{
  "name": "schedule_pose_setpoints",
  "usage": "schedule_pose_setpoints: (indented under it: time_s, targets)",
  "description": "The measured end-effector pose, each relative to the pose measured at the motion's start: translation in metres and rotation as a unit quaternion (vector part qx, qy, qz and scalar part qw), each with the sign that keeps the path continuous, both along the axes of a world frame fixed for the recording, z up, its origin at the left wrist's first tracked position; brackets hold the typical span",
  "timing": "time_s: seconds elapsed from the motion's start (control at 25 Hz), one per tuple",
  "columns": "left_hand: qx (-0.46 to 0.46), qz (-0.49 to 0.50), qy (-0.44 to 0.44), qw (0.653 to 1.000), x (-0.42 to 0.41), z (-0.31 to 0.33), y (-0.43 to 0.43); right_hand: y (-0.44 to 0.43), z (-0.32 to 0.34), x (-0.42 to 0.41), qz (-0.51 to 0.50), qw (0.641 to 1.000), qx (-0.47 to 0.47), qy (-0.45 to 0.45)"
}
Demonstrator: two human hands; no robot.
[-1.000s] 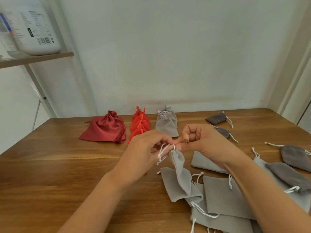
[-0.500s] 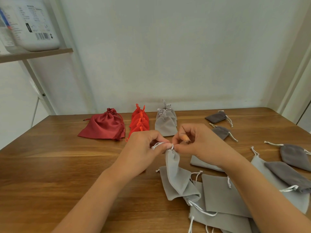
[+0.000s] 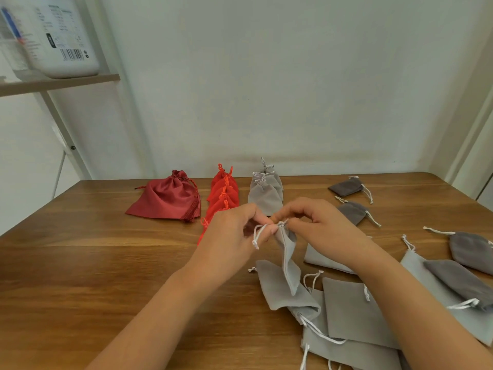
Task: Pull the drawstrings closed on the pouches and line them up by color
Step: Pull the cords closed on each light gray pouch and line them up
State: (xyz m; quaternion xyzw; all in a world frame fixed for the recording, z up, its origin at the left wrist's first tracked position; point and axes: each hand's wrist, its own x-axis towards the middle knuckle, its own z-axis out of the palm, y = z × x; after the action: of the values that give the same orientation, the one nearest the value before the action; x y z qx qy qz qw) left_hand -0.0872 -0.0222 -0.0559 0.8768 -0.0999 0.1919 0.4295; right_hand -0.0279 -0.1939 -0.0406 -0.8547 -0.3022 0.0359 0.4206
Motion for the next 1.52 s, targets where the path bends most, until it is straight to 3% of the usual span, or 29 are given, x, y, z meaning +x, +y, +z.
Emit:
schedule_pose_setpoints:
  time_s: [0.28,0.32,0.4,0.48,0.56,0.6,0.68,0.76,0.8,0.84,0.92,1.0,1.12,1.32,1.52]
  targets:
    - [-0.031,0.052,-0.060,0.996,0.003,-0.001,0.002,0.009,-0.002,-0.001,-0.043,0.967,0.198,0.153]
    - [-0.030,0.054,-0.055,0.997,0.004,-0.001,0.003,0.011,-0.003,-0.001,-0.054,0.974,0.178,0.126]
    - [-0.024,0.040,-0.038,0.998,0.004,-0.003,0.001,0.012,-0.003,-0.001,-0.085,0.995,0.051,-0.002]
    - [-0.021,0.031,-0.037,0.999,0.004,-0.005,-0.005,0.011,-0.003,-0.001,-0.102,0.981,-0.076,-0.149]
    - [-0.036,0.027,-0.043,0.998,0.004,-0.006,-0.009,0.010,-0.005,0.002,-0.108,0.970,-0.082,-0.204]
    - [-0.039,0.024,-0.042,0.998,0.004,-0.006,-0.010,0.009,-0.007,0.004,-0.114,0.978,-0.044,-0.171]
    - [-0.016,0.024,-0.036,0.999,0.003,-0.007,-0.009,0.008,-0.006,0.005,-0.115,0.985,0.125,0.042]
    - [0.015,0.030,-0.046,0.998,0.004,-0.008,-0.008,0.011,-0.002,0.004,-0.071,0.908,0.302,0.280]
    - [0.028,0.030,-0.058,0.997,0.005,-0.009,-0.008,0.012,-0.003,0.004,-0.067,0.880,0.334,0.330]
    - [0.041,0.027,-0.072,0.996,0.006,-0.010,-0.008,0.013,-0.004,0.005,-0.079,0.877,0.334,0.336]
    - [0.064,0.017,-0.093,0.993,0.008,-0.013,-0.009,0.017,-0.007,0.004,-0.136,0.927,0.250,0.244]
    - [0.071,0.010,-0.098,0.993,0.007,-0.014,-0.012,0.019,-0.011,0.000,-0.187,0.974,0.119,0.054]
    - [0.044,-0.003,-0.092,0.995,0.005,-0.014,-0.016,0.019,-0.013,-0.002,-0.179,0.972,0.009,-0.152]
    - [-0.049,-0.019,-0.084,0.995,0.001,-0.009,-0.016,0.021,-0.014,-0.002,-0.158,0.966,-0.007,-0.206]
    - [-0.272,0.003,-0.005,0.962,0.001,0.008,-0.014,0.021,-0.022,-0.004,-0.131,0.962,0.078,-0.225]
